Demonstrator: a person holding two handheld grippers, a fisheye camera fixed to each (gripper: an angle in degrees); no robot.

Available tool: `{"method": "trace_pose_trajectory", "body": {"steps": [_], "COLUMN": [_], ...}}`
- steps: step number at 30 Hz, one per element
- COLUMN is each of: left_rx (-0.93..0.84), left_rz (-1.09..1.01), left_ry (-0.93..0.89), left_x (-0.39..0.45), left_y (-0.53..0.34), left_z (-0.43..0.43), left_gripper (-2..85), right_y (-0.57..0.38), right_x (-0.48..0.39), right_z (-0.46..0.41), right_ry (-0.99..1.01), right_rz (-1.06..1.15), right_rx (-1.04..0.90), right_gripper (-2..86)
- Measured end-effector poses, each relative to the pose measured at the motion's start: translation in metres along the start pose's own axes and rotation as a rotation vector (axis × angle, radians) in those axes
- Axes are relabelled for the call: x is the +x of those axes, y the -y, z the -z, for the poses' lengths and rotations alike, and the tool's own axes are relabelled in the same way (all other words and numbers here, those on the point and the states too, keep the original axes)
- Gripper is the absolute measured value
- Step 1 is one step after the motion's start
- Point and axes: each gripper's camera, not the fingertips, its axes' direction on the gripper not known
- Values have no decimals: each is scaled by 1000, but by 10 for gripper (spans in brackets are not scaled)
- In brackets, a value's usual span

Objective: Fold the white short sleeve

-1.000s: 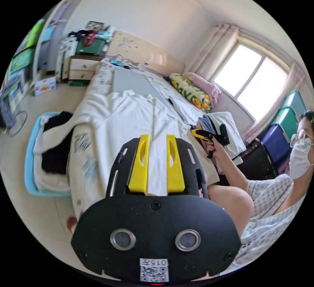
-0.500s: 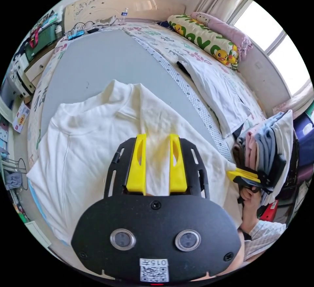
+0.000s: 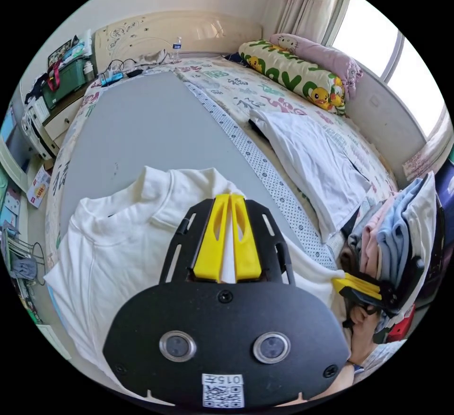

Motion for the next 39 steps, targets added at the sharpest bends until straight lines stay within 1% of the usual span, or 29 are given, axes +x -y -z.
{"method": "trace_pose_trajectory", "body": {"steps": [2,3,7,9,13,16,17,18,19,21,22,23,24,25,27,31,33,34,35,37,39], "left_rx": [-37,-14,-16,46,56,51,34,7,-7,-35,-40,-38,13,61,241,345,399,399,394,401,406], "left_rz": [9,12,69,57,-7,-43,-37,-17,2,101,125,201,279,311,419,467,467,471,476,479,495], "left_ry": [-17,-40,-154,-162,-186,-172,-150,-130,-117,-81,-79,-66,-55,-56,-57,-46,-90,-102,-123,-138,-127], "left_x": [-2,-6,-28,-36,-46,-56,-61,-66,-69,-78,-79,-81,-81,-79,-73,-68,-69,-70,-72,-72,-69], "left_y": [-4,-8,-13,-28,-82,-167,-208,-253,-276,-374,-396,-441,-482,-501,-561,-601,-612,-614,-618,-625,-636], "left_z": [-15,-15,-6,21,72,119,135,149,156,176,180,188,200,207,227,232,227,225,220,213,203], "left_gripper": [5,8,24,37,55,60,62,68,70,81,84,87,89,89,86,84,84,84,84,84,83], "right_y": [5,8,23,34,55,74,83,92,97,115,119,126,132,133,131,121,125,128,135,152,175], "right_x": [2,3,3,1,-3,-10,-13,-17,-19,-31,-36,-50,-70,-81,-123,-177,-224,-238,-270,-330,-426], "right_z": [4,7,22,35,53,69,76,82,86,102,107,123,142,151,188,245,281,288,300,307,290], "right_ry": [-16,-28,-39,-39,-38,-33,-31,-25,-18,11,23,54,75,78,90,91,88,89,116,183,228], "right_rz": [-8,-11,-16,-15,-15,-10,-9,-4,2,28,46,103,171,194,241,195,237,250,313,468,702], "right_rx": [-7,-10,-15,-15,-14,-12,-13,-13,-12,-4,4,31,51,55,69,161,227,234,237,167,-60], "right_gripper": [-4,-5,-8,-8,-7,-3,0,4,7,21,27,41,50,55,59,62,59,59,57,55,63]}}
